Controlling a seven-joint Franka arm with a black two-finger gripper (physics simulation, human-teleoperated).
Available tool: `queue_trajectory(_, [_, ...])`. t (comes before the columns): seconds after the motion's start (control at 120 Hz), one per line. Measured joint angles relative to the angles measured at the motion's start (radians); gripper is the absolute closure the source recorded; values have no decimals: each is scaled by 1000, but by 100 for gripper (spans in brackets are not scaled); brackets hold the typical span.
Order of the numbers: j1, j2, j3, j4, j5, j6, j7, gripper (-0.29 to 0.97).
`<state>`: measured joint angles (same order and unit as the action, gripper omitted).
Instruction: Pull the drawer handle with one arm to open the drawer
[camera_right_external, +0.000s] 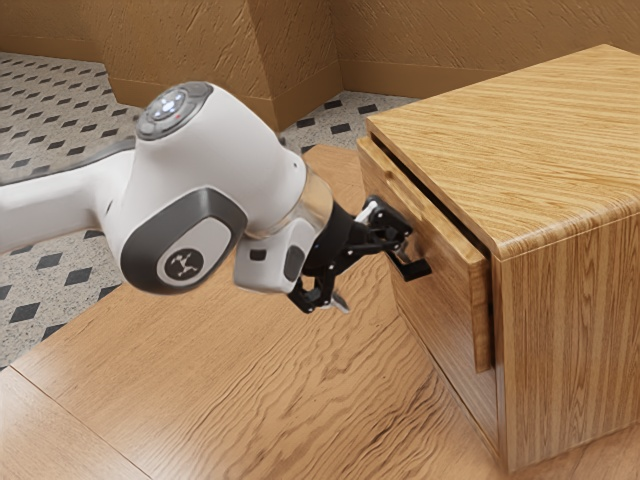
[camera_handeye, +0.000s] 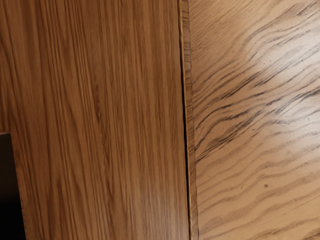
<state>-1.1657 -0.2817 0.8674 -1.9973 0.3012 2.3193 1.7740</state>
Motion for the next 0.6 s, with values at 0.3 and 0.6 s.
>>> queue_trajectory(0.3, [45, -23, -6, -37, 21, -5, -4, 3])
queue_trajectory(0.6, [177, -82, -101, -87, 14, -8, -2, 7])
